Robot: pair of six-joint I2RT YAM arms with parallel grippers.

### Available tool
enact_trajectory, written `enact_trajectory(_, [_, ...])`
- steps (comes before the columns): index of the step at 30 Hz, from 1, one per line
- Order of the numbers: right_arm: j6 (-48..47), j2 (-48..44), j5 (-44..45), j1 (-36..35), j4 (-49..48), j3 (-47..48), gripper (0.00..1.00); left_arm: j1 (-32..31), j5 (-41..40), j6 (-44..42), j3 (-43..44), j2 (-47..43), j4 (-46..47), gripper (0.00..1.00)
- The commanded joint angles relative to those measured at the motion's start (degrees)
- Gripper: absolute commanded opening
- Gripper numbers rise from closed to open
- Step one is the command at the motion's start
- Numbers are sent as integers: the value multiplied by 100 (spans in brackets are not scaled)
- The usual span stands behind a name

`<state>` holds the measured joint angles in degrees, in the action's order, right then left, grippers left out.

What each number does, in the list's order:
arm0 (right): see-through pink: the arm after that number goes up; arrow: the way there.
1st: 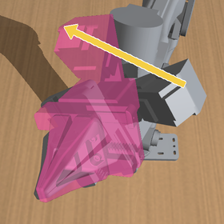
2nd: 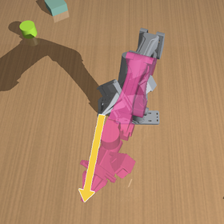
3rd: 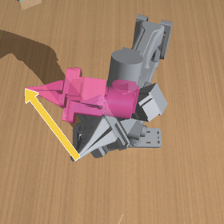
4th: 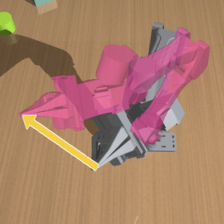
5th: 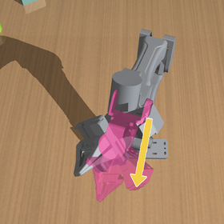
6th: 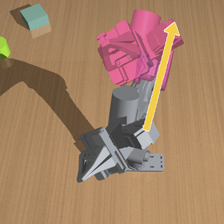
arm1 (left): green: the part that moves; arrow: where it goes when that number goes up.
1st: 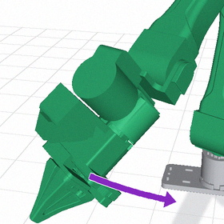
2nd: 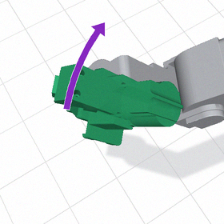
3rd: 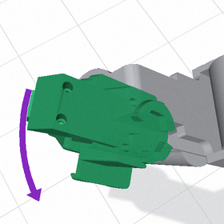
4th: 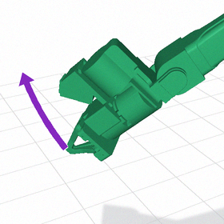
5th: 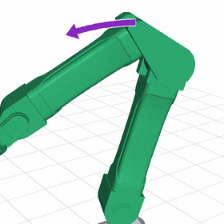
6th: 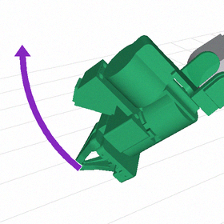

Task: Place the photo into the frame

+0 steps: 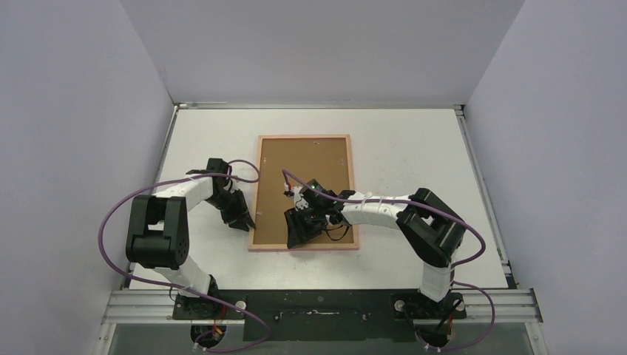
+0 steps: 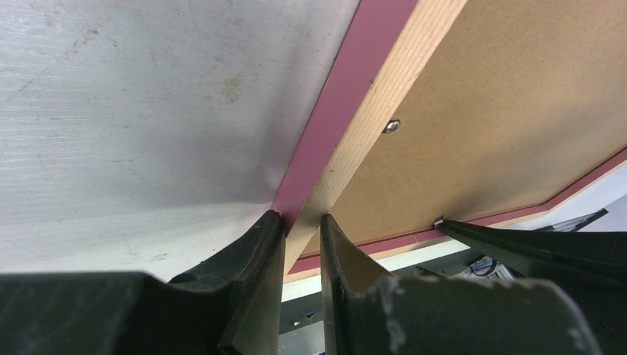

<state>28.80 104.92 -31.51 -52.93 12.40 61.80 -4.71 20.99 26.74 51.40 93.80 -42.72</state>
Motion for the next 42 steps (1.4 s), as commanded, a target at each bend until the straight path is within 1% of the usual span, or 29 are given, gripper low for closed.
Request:
enact_trajectory(1, [116, 242, -129, -139, -253, -104, 43, -8, 98, 108, 69, 156, 243, 14])
enact_trajectory(9, [54, 143, -171, -139, -129, -64, 45, -8, 88, 105, 76, 148, 216, 14])
enact_trajectory(12, [13, -118, -22, -104, 66, -23, 45, -12, 80, 95, 94, 113, 173, 14])
enact_trajectory(14, [1, -364, 118, -34, 186, 25, 46, -7, 78, 75, 106, 89, 168, 14])
enact_trajectory(18, [38, -885, 413, 202, 227, 76, 47, -12, 169, 79, 68, 2, 238, 18])
enact_trajectory(22, [212, -1198, 801, 428, -57, 42, 47, -24, 257, 226, -83, -63, 345, 18])
enact_trajectory(24, [432, -1259, 1187, 536, -259, -21, 48, -65, 214, 316, -167, -98, 373, 18])
enact_trajectory(28, [888, -1158, 1714, 743, -619, -41, 48, -153, 186, 439, -288, -180, 371, 18])
enact_trajectory(32, [1232, -823, 2026, 818, -748, 247, 47, -361, 139, 647, -485, -408, 414, 18])
enact_trajectory(36, [1665, -568, 2267, 860, -774, 583, 47, -647, 120, 1016, -818, -649, 676, 18])
enact_trajectory(37, [1802, -523, 2356, 871, -781, 640, 47, -754, 92, 1111, -889, -717, 719, 18])
enact_trajectory(39, [2209, -435, 2591, 895, -746, 711, 47, -916, -6, 1334, -1007, -909, 767, 24])
enact_trajectory(42, [2636, -273, 2666, 951, -767, 782, 48, -1041, -185, 1612, -1095, -1335, 864, 38])
